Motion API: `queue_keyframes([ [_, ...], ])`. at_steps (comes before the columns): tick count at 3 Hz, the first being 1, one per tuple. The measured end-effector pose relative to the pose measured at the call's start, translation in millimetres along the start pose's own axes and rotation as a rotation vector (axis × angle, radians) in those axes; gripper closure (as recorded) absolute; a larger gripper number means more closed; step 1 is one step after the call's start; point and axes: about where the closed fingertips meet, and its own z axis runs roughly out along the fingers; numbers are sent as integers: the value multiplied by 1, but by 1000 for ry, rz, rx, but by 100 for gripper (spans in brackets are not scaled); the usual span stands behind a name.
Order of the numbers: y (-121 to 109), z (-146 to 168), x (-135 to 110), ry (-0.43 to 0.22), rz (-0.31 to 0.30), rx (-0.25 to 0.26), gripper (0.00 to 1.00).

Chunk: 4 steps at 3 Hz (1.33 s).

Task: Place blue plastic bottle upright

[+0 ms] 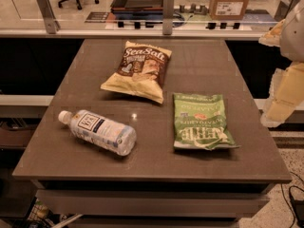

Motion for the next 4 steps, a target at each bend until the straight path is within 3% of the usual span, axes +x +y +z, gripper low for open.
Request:
queue_keyframes([
  [3,3,4,-11,-8,-1,-9,0],
  [4,16,23,-36,-24,11,-62,0],
])
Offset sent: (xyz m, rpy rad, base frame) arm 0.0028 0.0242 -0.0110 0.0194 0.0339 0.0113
